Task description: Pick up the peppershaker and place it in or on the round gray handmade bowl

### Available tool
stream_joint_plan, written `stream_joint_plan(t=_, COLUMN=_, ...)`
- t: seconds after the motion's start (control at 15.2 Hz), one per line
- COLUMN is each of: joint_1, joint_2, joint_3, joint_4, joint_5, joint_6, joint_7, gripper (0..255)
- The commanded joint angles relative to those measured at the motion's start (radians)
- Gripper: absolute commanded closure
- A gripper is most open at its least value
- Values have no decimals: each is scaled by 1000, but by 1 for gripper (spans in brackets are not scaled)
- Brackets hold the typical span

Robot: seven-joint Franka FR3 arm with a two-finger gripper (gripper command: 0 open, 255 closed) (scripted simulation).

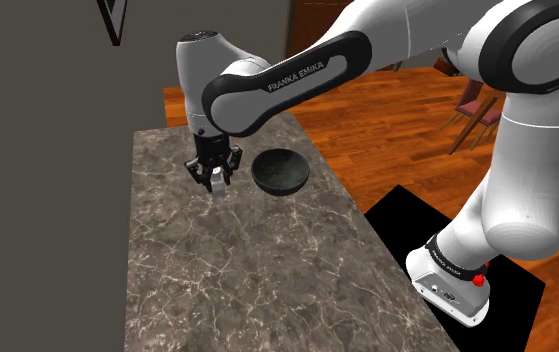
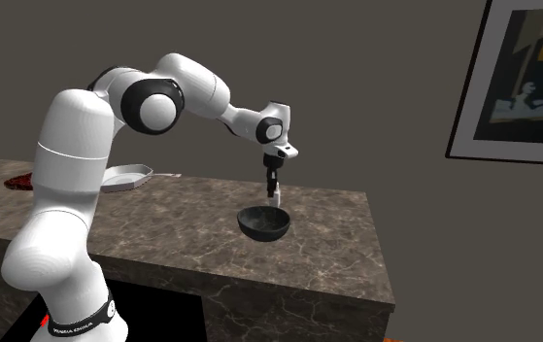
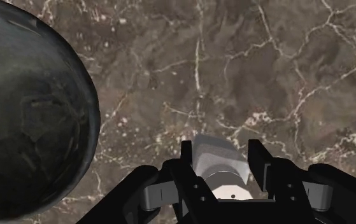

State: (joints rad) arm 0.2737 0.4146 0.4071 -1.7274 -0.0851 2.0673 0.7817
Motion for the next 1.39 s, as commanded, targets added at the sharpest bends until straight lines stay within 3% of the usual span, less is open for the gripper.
stream_joint_plan(t=0.0, joint_1=-2, joint_2=-11, joint_3=2, joint_4=13, joint_5=5, joint_6=-23, joint_7=-2, gripper=255)
stream_joint_plan(t=1.32, joint_1=-5, joint_2=-80, joint_3=18, joint_4=190, joint_5=34, joint_6=-264, joint_7=-7, gripper=255)
